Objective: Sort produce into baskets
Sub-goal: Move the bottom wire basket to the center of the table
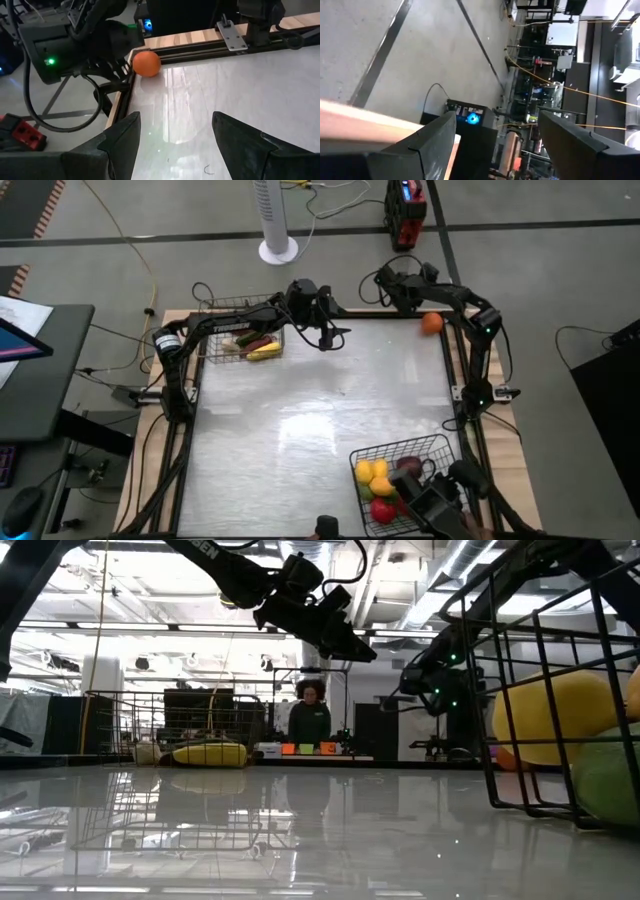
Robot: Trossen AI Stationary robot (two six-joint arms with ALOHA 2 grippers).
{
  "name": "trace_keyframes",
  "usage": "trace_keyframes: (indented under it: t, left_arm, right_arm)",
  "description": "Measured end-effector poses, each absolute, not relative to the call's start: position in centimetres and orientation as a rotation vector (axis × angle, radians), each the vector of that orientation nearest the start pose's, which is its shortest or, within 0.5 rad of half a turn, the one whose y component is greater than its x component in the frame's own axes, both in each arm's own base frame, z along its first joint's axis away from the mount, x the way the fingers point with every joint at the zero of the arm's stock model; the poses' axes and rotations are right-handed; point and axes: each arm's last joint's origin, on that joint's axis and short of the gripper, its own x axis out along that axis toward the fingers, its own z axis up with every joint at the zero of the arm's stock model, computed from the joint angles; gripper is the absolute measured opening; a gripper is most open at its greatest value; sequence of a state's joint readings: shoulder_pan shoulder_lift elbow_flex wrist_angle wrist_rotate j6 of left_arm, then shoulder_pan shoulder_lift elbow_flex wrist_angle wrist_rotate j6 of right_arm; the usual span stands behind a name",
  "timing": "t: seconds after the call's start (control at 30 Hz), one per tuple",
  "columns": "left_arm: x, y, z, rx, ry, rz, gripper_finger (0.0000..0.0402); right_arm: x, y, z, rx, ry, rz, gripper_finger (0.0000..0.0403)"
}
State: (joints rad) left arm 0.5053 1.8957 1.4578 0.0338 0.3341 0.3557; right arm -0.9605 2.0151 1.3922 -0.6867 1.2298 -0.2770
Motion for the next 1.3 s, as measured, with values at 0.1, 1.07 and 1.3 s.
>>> trace_keyframes:
  t: [0.1,1.07,1.3]
  left_arm:
    - [38.9,20.4,26.6,0.184,0.398,0.1,0.0235]
    - [38.8,20.4,26.4,0.182,0.419,0.099,0.0235]
    - [38.8,20.4,26.5,0.184,0.416,0.1,0.0235]
  right_arm:
    - [19.7,-32.9,17.8,-0.33,1.805,-1.599,0.0308]
    - [16.0,-30.5,25.5,0.313,1.417,-1.516,0.0308]
    - [15.8,-29.7,27.9,0.416,1.437,-1.537,0.0308]
